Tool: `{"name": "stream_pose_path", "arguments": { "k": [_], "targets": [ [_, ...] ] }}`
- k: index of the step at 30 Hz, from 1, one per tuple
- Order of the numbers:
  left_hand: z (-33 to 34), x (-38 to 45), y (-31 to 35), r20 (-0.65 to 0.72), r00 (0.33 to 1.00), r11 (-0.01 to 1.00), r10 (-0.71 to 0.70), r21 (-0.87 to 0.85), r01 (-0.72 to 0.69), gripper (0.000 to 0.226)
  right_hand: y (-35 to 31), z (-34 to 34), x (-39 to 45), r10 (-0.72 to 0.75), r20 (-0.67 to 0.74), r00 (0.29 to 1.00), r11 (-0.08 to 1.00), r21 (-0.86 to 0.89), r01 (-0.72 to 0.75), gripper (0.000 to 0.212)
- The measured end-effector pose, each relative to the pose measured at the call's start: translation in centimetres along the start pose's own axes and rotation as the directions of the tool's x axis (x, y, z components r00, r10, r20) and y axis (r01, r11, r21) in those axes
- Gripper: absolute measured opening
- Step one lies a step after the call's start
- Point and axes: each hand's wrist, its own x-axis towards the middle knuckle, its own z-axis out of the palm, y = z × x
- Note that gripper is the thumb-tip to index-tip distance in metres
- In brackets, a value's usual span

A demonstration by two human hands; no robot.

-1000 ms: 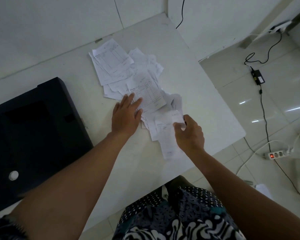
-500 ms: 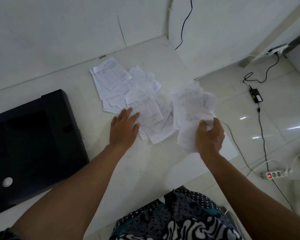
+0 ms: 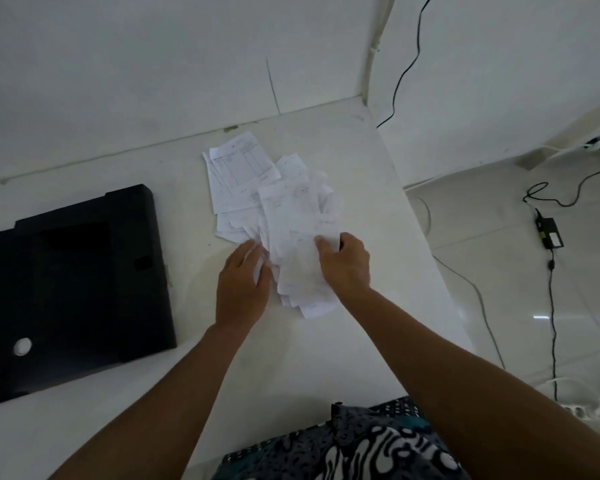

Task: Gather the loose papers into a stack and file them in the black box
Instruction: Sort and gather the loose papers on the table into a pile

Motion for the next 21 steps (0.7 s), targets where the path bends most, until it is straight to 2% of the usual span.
{"name": "stream_pose_path", "arguments": {
  "k": [3,5,9,10,12,14,17,19,21],
  "targets": [
    [-0.1,-0.7,0.8,-0.07,0.973,0.974,-0.222,-0.061,0.218,0.035,0.3,0.0,1.0,-0.157,-0.058,0.986,0.932,-0.34,0.128,0.064],
    [-0.2,-0.8,1.7,-0.092,0.934,0.936,-0.345,-0.112,0.334,0.038,0.7,-0.4,2.3,-0.284,-0.043,0.958,0.867,-0.439,0.238,0.077],
    [0.7,0.2,3.7,-0.036,0.927,0.918,-0.373,-0.163,0.363,0.036,0.6,0.2,3.6,-0.382,0.116,0.917,0.785,-0.483,0.388,0.074],
    [1.0,0.8,4.0,-0.022,0.927,0.916,-0.375,-0.165,0.366,0.037,0.6,0.5,3.5,-0.407,0.129,0.904,0.764,-0.495,0.415,0.071],
    [1.1,2.1,4.2,-0.023,0.905,0.886,-0.425,-0.214,0.41,0.042,0.5,0.9,3.4,-0.468,0.07,0.881,0.739,-0.515,0.434,0.067],
    [0.6,3.2,3.9,-0.06,0.863,0.837,-0.502,-0.285,0.467,0.042,0.4,0.7,3.9,-0.486,-0.008,0.874,0.757,-0.503,0.416,0.074],
    [0.2,4.2,3.6,-0.081,0.84,0.823,-0.537,-0.27,0.5,0.039,-0.1,0.6,5.6,-0.459,0.041,0.888,0.771,-0.479,0.42,0.094],
    [0.5,4.5,3.9,-0.056,0.857,0.838,-0.512,-0.252,0.484,0.038,-0.4,1.0,6.0,-0.466,0.091,0.88,0.735,-0.513,0.443,0.086],
    [1.0,4.5,4.0,-0.047,0.877,0.861,-0.479,-0.22,0.458,0.044,-0.4,1.4,5.7,-0.468,0.066,0.881,0.732,-0.529,0.428,0.069]
  ]
}}
